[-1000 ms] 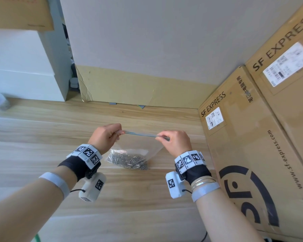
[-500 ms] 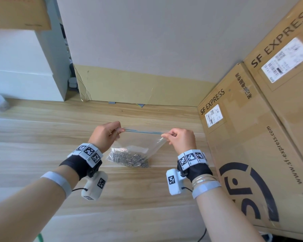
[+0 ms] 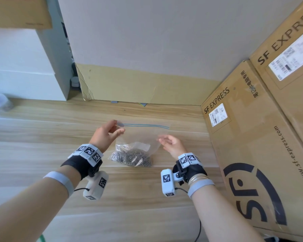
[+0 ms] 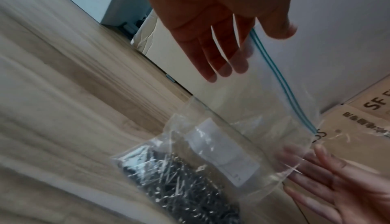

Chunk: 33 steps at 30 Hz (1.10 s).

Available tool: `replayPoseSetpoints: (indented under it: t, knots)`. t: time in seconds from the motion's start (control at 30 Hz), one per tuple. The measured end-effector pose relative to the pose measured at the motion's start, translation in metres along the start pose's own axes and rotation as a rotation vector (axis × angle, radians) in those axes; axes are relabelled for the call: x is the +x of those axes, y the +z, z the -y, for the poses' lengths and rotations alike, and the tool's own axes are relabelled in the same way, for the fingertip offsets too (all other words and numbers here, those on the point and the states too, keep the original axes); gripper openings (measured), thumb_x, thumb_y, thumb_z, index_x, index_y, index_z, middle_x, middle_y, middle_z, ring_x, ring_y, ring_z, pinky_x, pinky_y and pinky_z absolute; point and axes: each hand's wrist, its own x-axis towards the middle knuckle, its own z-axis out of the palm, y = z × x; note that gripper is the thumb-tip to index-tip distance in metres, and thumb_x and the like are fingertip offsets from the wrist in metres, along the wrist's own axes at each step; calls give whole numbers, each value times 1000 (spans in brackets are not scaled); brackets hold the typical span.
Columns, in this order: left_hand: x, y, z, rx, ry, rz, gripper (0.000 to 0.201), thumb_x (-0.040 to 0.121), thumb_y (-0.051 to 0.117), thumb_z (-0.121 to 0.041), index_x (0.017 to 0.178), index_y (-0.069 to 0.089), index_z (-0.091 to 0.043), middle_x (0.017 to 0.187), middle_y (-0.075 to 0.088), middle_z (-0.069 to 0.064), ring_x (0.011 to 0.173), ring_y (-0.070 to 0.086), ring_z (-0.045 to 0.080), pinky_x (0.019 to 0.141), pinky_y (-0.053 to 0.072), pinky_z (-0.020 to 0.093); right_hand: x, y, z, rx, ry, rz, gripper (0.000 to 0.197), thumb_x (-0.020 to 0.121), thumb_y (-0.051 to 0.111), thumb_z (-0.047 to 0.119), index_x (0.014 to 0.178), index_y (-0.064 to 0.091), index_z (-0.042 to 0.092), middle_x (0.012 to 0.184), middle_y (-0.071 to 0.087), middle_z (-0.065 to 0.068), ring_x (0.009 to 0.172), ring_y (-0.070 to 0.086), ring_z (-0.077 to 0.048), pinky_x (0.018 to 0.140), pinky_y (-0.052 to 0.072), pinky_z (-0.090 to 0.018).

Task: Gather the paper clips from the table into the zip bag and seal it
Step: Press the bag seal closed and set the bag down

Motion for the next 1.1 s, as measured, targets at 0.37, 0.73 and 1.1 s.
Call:
replayPoseSetpoints:
  t: [0.37, 0.73, 1.1]
  knots:
    - [-9, -7, 8, 91, -148, 24, 39, 87, 53, -9, 117, 39, -29, 67, 67, 1, 65, 67, 17, 67, 54, 34, 6, 21, 0, 34, 168, -171, 21, 83, 55, 22, 63, 60, 19, 65, 70, 3, 72, 65, -19, 80, 53, -38]
    - [-10, -10, 27, 320, -223, 314, 74, 57, 67, -55, 121, 52, -21, 84, 55, -2, 82, 55, 14, 77, 43, 24, 9, 23, -9, -454, 181, 350, 81, 70, 30, 81, 126, 51, 26, 130, 52, -8, 118, 49, -26, 104, 36, -45]
    - [-10, 12, 54, 460, -323, 354, 23, 86, 56, -34, 87, 62, -11, 88, 53, -1, 78, 50, 14, 78, 47, 29, 18, 46, -44, -236, 148, 94, 30, 83, 62, 37, 107, 66, 19, 104, 68, 3, 90, 63, -18, 78, 45, -26]
